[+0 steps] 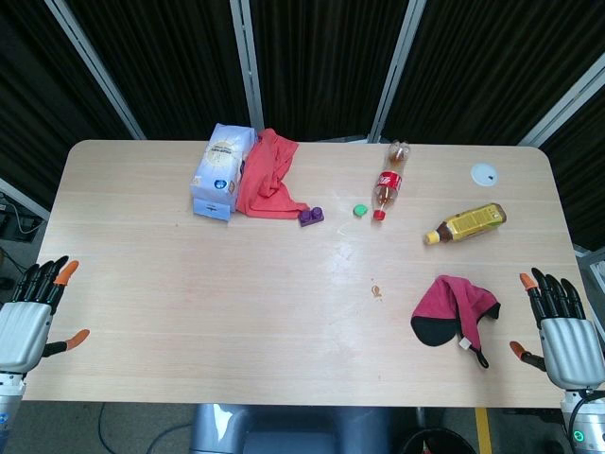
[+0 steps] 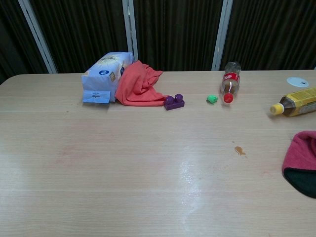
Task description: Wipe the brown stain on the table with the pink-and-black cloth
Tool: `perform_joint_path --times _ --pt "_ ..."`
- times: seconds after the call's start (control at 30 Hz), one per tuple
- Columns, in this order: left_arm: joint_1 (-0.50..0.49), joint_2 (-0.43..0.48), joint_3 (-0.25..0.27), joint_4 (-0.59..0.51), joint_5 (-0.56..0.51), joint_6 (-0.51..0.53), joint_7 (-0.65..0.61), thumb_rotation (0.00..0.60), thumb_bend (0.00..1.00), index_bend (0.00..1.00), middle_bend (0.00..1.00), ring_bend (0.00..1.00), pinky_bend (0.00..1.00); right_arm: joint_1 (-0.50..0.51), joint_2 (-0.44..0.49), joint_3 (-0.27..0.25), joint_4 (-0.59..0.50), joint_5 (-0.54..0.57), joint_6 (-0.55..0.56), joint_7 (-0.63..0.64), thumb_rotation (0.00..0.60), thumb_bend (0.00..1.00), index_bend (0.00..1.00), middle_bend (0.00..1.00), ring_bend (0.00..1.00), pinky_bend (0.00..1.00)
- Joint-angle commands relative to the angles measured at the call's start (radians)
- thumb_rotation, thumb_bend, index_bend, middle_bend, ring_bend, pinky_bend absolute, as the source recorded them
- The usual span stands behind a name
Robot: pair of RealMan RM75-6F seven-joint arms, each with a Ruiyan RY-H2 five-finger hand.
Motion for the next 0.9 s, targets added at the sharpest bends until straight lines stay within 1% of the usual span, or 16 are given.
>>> perform_joint_path --times 0.03,0.37,0.47,0.77,0.8,0.9 --pt "0.0 -0.001 0.0 0.0 0.0 0.001 0.002 0.6 0.0 0.0 0.0 0.0 0.0 0.0 0.001 0.0 -0.001 0.001 -0.002 0.002 0.6 0.03 0.0 0.0 0.0 0.04" --pt "0.004 -0.002 0.001 -0.002 0.004 0.009 0.006 0.6 0.0 0.0 0.0 0.0 0.0 -0.002 0.007 -0.008 -0.011 -0.009 -0.002 0.009 0.6 0.03 0.0 0.0 0.0 0.04" --pt "0.003 -0.002 -0.001 -0.004 -0.001 0.006 0.001 0.6 0.0 0.0 0.0 0.0 0.0 0.004 0.007 -0.012 -0.028 0.001 -0.025 -0.002 0.6 0.01 0.0 0.0 0.0 0.04" --pt "0.001 -0.002 -0.004 -0.005 -0.001 0.006 -0.005 0.6 0.0 0.0 0.0 0.0 0.0 0.054 0.008 -0.002 -0.113 0.105 -0.166 -0.074 0.6 0.0 0.0 0.0 0.0 0.04" --pt "0.001 -0.003 -0.003 -0.003 0.001 0.006 -0.003 0.6 0.0 0.0 0.0 0.0 0.0 0.072 -0.005 0.007 -0.124 0.134 -0.2 -0.096 0.6 0.0 0.0 0.0 0.0 0.04" --pt "0.002 -0.003 -0.004 -0.004 -0.001 0.008 -0.003 0.6 0.0 0.0 0.0 0.0 0.0 0.099 -0.028 0.021 -0.139 0.197 -0.246 -0.167 0.6 0.0 0.0 0.0 0.0 0.04"
